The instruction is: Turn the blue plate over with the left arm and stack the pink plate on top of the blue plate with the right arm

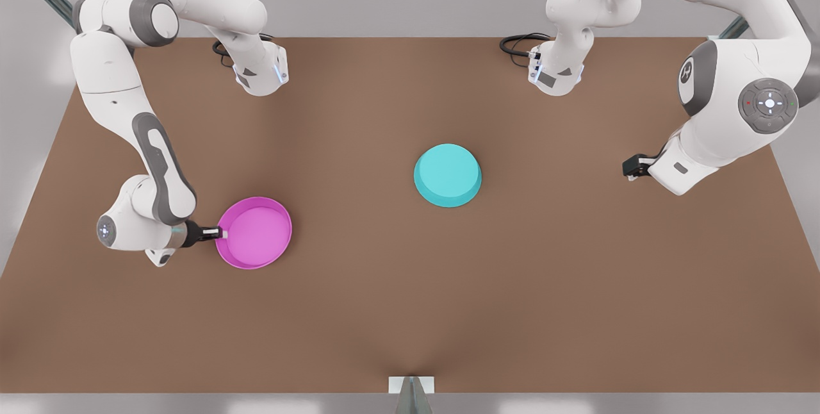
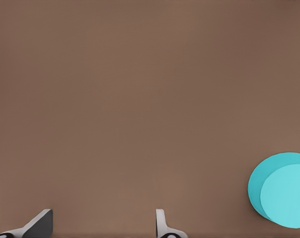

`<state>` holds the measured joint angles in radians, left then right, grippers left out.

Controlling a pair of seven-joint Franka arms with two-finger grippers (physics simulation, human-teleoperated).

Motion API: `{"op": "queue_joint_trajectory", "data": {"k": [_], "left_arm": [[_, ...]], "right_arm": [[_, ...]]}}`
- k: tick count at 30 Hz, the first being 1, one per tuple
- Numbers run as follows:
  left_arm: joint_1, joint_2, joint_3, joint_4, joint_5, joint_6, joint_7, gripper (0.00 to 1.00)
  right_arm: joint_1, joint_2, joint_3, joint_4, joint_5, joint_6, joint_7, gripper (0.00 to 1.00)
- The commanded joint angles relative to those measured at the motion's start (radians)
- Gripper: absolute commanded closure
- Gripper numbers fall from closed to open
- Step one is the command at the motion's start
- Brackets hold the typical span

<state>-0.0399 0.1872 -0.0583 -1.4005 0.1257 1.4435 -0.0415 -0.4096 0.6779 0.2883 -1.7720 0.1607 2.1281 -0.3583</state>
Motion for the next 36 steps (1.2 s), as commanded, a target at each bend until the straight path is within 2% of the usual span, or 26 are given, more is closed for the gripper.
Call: {"op": "queue_joint_trajectory", "data": {"k": [1,7,13,23,27,36], "left_arm": [[0.000,0.000,0.000,0.000,0.000,0.000,0.000,0.00],[0.000,0.000,0.000,0.000,0.002,0.000,0.000,0.00],[0.000,-0.002,-0.002,0.000,0.002,-0.002,0.000,0.00],[0.000,-0.002,-0.002,0.000,0.002,-0.002,0.000,0.00],[0.000,-0.002,-0.002,0.000,0.002,-0.002,0.000,0.00],[0.000,-0.003,-0.002,0.000,0.002,-0.002,0.000,0.00]], "right_arm": [[0.000,0.000,0.000,0.000,-0.007,0.000,0.004,0.79],[0.003,-0.005,0.018,0.020,0.008,-0.048,0.004,0.79],[0.040,-0.005,0.081,0.042,0.016,-0.056,-0.030,0.79],[0.212,-0.005,0.083,0.062,0.074,-0.050,-0.016,0.79],[0.239,-0.009,0.132,0.062,0.079,-0.046,0.006,0.79],[0.397,-0.018,0.134,0.106,0.118,-0.043,0.107,0.79]]}}
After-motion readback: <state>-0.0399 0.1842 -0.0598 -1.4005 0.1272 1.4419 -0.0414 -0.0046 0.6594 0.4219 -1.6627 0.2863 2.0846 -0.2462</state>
